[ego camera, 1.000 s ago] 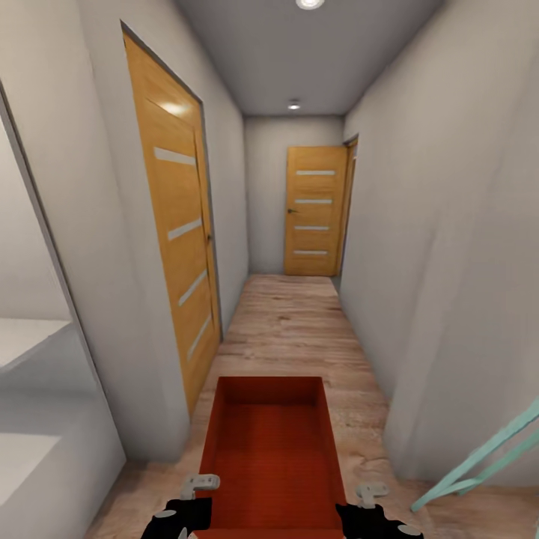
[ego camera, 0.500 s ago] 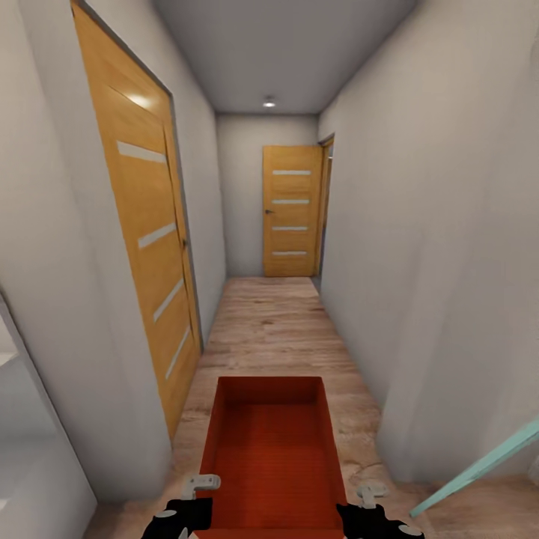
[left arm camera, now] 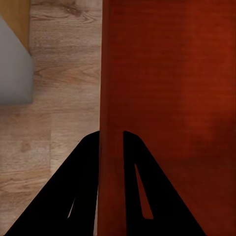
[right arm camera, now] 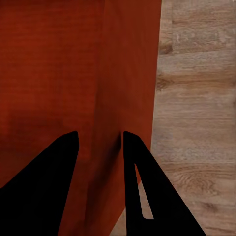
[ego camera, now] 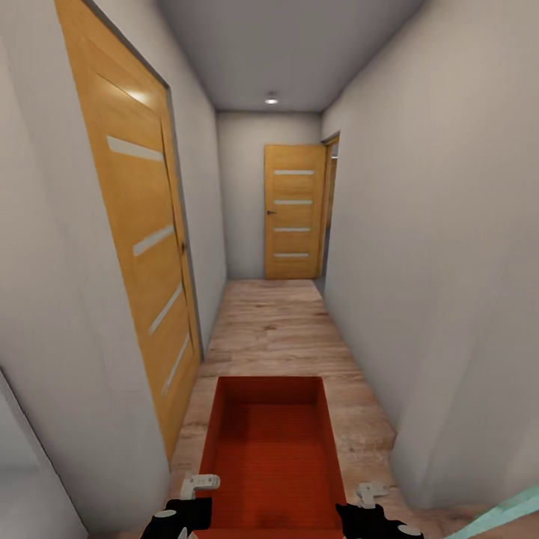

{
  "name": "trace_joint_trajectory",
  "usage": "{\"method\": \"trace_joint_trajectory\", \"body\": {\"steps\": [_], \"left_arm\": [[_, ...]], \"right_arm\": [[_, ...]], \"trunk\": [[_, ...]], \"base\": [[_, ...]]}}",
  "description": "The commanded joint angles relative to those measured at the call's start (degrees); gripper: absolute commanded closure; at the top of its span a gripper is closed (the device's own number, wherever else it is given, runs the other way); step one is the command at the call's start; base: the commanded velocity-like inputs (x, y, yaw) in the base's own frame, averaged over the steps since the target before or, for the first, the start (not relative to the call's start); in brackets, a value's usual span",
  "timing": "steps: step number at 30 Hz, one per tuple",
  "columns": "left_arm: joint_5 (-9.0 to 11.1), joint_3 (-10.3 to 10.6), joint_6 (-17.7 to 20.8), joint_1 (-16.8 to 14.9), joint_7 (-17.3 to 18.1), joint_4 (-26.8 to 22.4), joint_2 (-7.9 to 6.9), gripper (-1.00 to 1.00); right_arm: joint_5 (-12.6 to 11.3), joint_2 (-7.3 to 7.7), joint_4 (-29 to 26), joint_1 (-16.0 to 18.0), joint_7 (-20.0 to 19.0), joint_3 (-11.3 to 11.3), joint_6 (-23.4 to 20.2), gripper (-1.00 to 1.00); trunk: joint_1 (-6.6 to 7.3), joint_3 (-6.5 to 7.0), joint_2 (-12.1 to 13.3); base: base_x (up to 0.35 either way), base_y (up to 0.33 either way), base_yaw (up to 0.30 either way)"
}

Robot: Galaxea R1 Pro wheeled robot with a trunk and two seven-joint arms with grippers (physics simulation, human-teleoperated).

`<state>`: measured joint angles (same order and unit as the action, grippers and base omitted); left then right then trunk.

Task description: Move the two storage containers from the living room to the garage. In the garage, place one container on the floor and stack the other container on top of it (either order is fine).

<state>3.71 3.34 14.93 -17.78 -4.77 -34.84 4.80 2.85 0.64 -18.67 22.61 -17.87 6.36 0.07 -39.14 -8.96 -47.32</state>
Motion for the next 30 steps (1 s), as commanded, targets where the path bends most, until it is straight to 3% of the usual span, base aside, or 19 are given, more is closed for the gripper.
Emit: {"method": "trace_joint_trajectory", "body": {"steps": [1, 30], "left_arm": [[-0.10, -0.05, 0.36, -0.06, -0.49, -1.36, 1.72, 1.00], [-0.12, -0.03, 0.36, -0.06, -0.48, -1.37, 1.73, 1.00]], "right_arm": [[0.52, -0.47, 0.13, -0.03, -0.50, -2.14, 0.00, 1.00], [0.56, -0.47, 0.13, -0.03, -0.42, -2.07, 0.01, 1.00]], "trunk": [[-0.04, -0.09, -0.07], [-0.04, -0.09, -0.07]], "base": [[0.325, -0.032, 0.000], [0.326, -0.013, 0.000]]}}
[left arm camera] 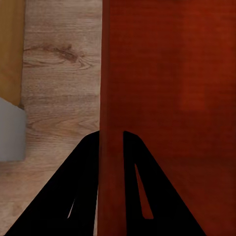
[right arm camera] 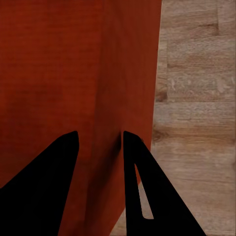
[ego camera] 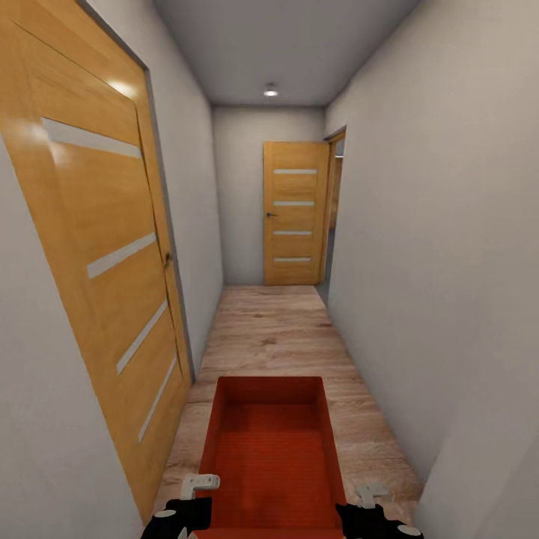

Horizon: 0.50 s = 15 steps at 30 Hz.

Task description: Move the two storage containers from the living room to the garage. In the garage, place one container on the floor and stack the other container on top of it (either order is fine).

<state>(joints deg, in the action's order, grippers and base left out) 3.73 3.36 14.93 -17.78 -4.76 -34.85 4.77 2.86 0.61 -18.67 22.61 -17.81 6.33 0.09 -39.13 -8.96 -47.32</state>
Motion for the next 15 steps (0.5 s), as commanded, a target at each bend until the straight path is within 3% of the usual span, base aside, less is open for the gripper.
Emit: {"method": "trace_joint_trajectory", "body": {"steps": [1, 15], "left_arm": [[-0.13, -0.04, 0.36, -0.06, -0.48, -1.37, 1.75, 1.00], [-0.13, -0.08, 0.36, -0.06, -0.48, -1.37, 1.74, 1.00]], "right_arm": [[0.56, -0.44, 0.13, -0.03, -0.47, -2.03, -0.02, 1.00], [0.53, -0.44, 0.13, -0.03, -0.47, -2.02, -0.08, 1.00]], "trunk": [[-0.04, -0.09, -0.07], [-0.04, -0.09, -0.07]], "base": [[0.326, 0.000, 0.000], [0.326, 0.000, 0.000]]}}
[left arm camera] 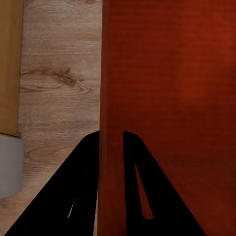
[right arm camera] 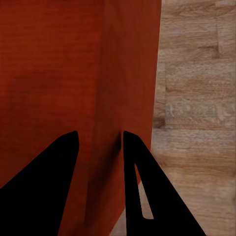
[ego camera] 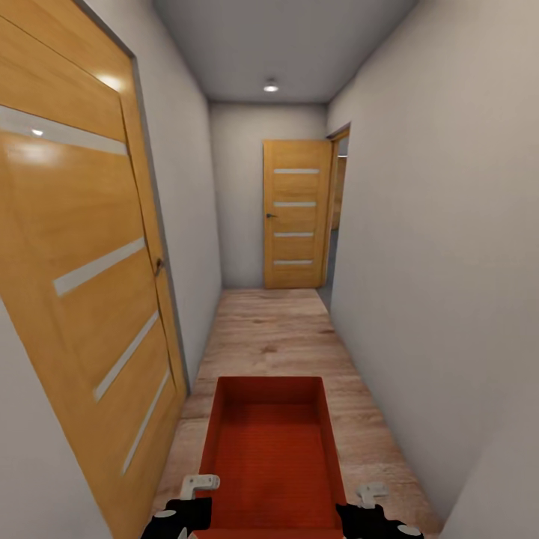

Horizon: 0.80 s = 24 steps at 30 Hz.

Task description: Move the two storage containers from the living room to the garage. In the garage, place one container on the floor and stack the other container on top of it (either order is fine).

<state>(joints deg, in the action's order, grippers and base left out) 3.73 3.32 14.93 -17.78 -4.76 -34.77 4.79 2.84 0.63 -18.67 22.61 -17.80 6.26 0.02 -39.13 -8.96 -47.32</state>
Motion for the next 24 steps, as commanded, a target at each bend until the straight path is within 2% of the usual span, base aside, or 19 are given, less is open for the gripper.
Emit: {"method": "trace_joint_trajectory", "body": {"steps": [1, 24], "left_arm": [[-0.14, -0.04, 0.36, -0.06, -0.50, -1.44, 1.72, 1.00], [-0.22, -0.05, 0.36, -0.06, -0.46, -1.44, 1.77, 1.00]], "right_arm": [[0.54, -0.46, 0.12, -0.03, -0.48, -1.96, -0.01, 1.00], [0.56, -0.46, 0.12, -0.03, -0.48, -1.96, -0.02, 1.00]], "trunk": [[-0.04, -0.09, -0.07], [-0.04, -0.09, -0.07]], "base": [[0.326, 0.000, 0.000], [0.326, 0.000, 0.000]]}}
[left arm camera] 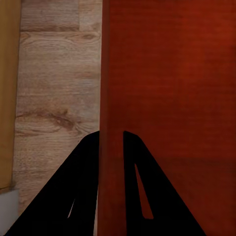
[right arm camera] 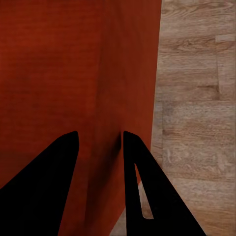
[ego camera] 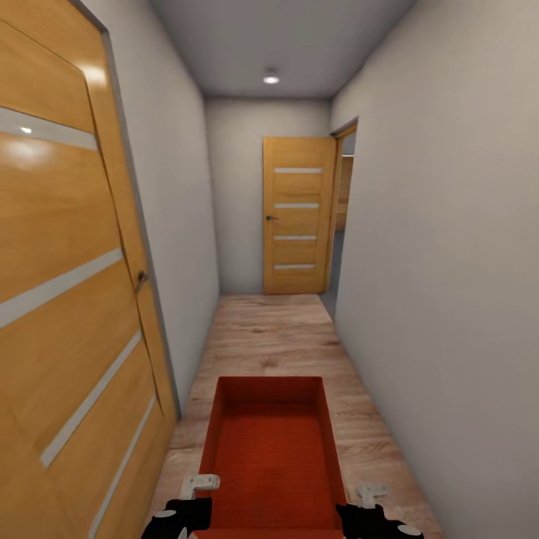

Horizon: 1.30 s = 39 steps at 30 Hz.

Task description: Move the two storage containers from the living room to the garage. In the garage, place one container on the floor and stack the other container on top of it (either order is fine).

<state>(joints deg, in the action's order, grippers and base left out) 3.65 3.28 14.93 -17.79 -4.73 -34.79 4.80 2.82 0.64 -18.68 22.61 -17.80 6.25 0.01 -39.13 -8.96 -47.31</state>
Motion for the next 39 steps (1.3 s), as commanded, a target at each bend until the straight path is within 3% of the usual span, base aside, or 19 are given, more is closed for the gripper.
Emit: {"method": "trace_joint_trajectory", "body": {"steps": [1, 39], "left_arm": [[-0.13, -0.01, 0.36, -0.06, -0.50, -1.43, 1.76, 1.00], [-0.17, 0.01, 0.36, -0.06, -0.54, -1.42, 1.70, 1.00]], "right_arm": [[0.60, -0.46, 0.13, -0.02, -0.48, -1.93, -0.01, 1.00], [0.61, -0.46, 0.13, -0.02, -0.48, -1.94, -0.01, 1.00]], "trunk": [[-0.04, -0.09, -0.07], [-0.04, -0.09, -0.07]], "base": [[0.326, 0.000, 0.000], [0.326, 0.000, 0.000]]}}
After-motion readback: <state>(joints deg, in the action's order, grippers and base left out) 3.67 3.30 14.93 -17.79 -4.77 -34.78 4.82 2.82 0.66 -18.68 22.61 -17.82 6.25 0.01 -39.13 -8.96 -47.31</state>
